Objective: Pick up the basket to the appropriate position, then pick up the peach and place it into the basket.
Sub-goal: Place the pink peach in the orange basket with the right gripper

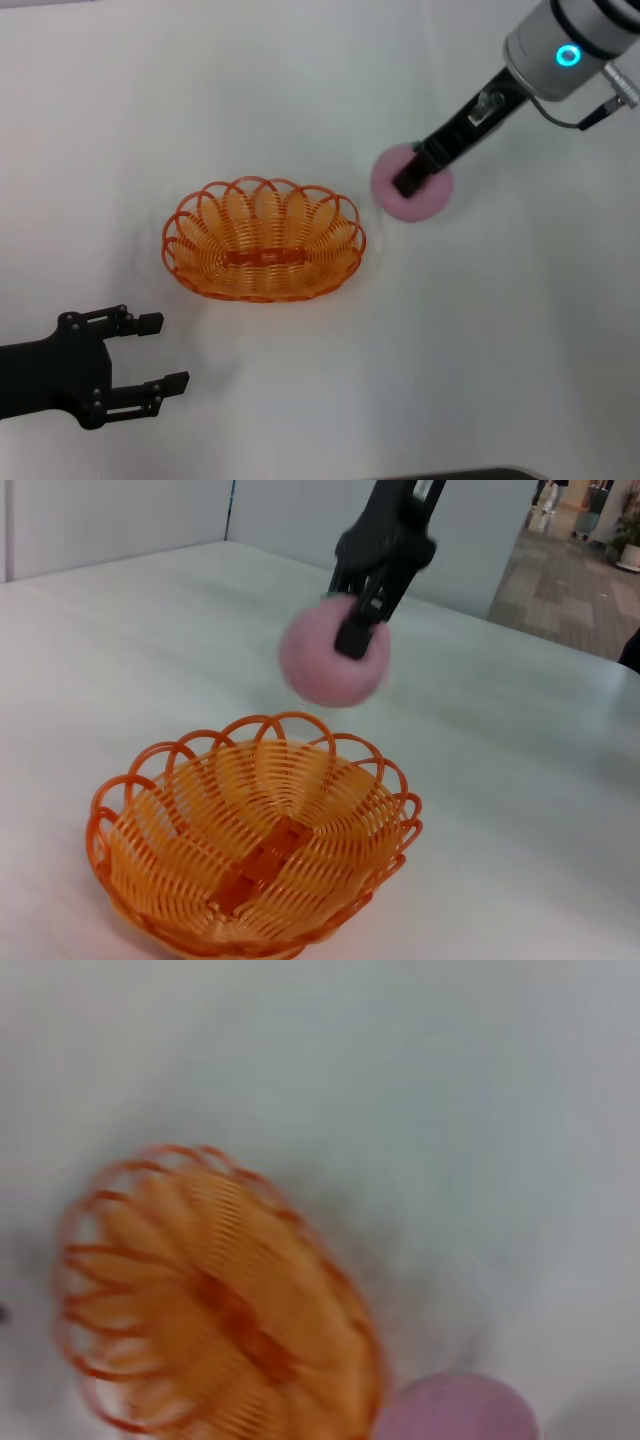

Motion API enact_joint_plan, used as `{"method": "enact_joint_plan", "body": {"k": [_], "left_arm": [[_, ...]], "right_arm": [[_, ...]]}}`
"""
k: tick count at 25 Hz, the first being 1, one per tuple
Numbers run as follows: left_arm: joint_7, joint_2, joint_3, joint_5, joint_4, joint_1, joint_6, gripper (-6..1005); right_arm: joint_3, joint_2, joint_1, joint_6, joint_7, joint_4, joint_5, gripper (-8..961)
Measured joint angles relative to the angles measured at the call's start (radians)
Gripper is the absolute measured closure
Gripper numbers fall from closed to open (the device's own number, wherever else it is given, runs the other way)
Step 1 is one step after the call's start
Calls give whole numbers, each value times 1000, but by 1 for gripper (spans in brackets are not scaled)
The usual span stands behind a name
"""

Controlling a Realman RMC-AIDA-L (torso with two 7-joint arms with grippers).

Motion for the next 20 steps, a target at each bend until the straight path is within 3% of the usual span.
{"method": "enact_joint_plan", "body": {"k": [7, 16, 20], "left_arm": [[0, 1, 0, 0, 0, 0, -1, 237], [0, 2, 0, 0, 0, 1, -1, 237], [-1, 2, 0, 0, 0, 2, 0, 237]], "right_arm": [[-2, 3, 6, -28, -34, -30, 176, 654], [-85, 10, 15, 77, -111, 20, 306, 706], [-93, 9, 22, 110, -132, 62, 325, 612]]}}
